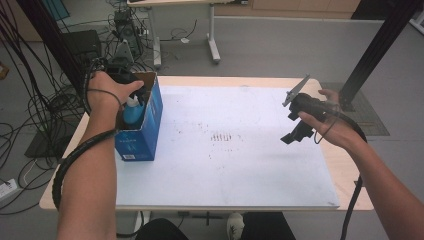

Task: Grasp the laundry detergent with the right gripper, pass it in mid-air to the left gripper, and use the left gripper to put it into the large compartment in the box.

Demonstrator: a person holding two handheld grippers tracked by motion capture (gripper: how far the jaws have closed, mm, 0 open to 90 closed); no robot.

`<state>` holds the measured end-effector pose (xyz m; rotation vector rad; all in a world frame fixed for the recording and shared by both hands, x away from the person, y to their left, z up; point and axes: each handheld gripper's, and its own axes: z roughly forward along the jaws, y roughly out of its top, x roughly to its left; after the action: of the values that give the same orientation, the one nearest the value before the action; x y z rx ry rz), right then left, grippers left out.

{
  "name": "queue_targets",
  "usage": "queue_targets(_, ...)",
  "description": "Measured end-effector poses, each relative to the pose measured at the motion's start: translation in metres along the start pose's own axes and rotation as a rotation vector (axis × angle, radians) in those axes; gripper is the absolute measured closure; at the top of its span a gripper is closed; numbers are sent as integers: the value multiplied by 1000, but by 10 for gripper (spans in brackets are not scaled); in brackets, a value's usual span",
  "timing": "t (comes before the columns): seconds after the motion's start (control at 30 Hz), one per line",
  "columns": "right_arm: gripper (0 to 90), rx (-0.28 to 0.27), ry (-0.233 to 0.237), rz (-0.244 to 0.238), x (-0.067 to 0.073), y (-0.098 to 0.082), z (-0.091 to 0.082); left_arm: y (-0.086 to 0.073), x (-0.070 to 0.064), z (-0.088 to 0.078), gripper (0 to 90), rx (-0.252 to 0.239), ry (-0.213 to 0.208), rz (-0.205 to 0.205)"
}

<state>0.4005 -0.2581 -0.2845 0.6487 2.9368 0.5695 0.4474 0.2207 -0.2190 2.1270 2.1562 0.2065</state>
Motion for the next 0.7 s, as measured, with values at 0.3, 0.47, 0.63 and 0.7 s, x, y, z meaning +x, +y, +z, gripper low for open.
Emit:
queue_targets(0.3, 46, 0, -8, -5, 2, 4, -6, 0, -24, -35, 131, -92, -21, 66)
queue_targets(0.47, 45, 1, -9, -2, 0, 6, -9, 6, -53, -45, 104, -130, -44, 118)
queue_targets(0.63, 45, 0, -6, -4, -3, 4, -10, 17, -88, -48, 73, -140, -47, 191)
queue_targets(0.7, 45, -2, -6, -2, -4, 4, -11, 23, -100, -48, 74, -131, -35, 235)
